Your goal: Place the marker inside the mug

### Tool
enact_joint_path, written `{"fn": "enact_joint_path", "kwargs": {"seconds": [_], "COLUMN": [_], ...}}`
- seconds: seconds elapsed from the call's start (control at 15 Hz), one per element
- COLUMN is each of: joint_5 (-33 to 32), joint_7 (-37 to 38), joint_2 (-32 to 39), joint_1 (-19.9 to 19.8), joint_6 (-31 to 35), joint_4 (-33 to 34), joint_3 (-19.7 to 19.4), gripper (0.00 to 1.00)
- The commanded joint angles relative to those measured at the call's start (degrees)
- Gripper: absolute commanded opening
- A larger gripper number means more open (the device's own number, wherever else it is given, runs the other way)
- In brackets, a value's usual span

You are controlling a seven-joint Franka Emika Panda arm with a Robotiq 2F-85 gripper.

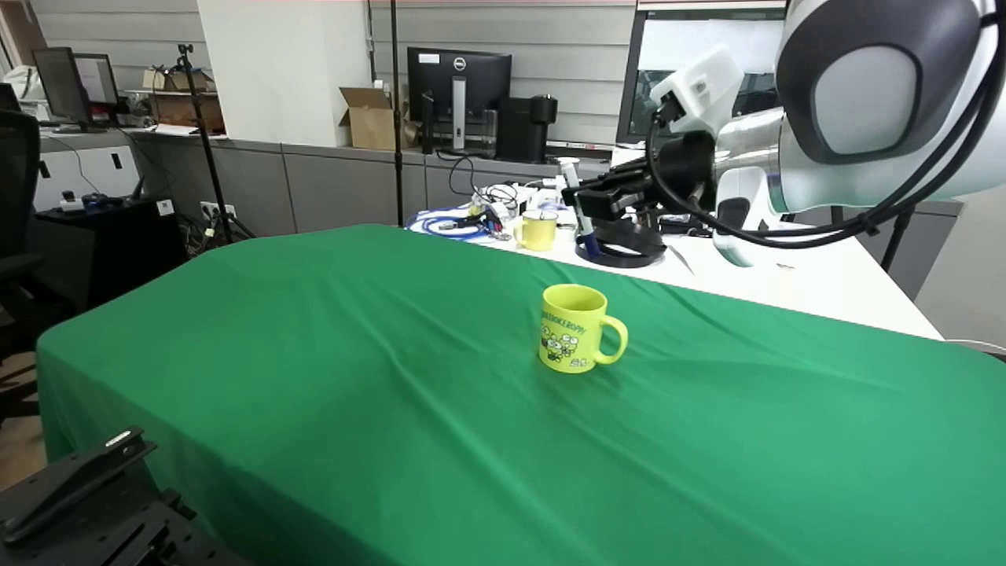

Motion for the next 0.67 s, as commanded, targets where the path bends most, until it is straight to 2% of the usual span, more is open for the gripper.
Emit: {"fn": "enact_joint_path", "kwargs": {"seconds": [0.0,0.6], "joint_5": [2.88,2.96], "joint_7": [3.14,6.55], "joint_2": [2.8,4.03], "joint_1": [-0.28,0.15], "joint_6": [-3.51,-4.56], "joint_4": [2.84,3.92], "joint_3": [-0.73,-1.41], "gripper": [0.05,0.05]}}
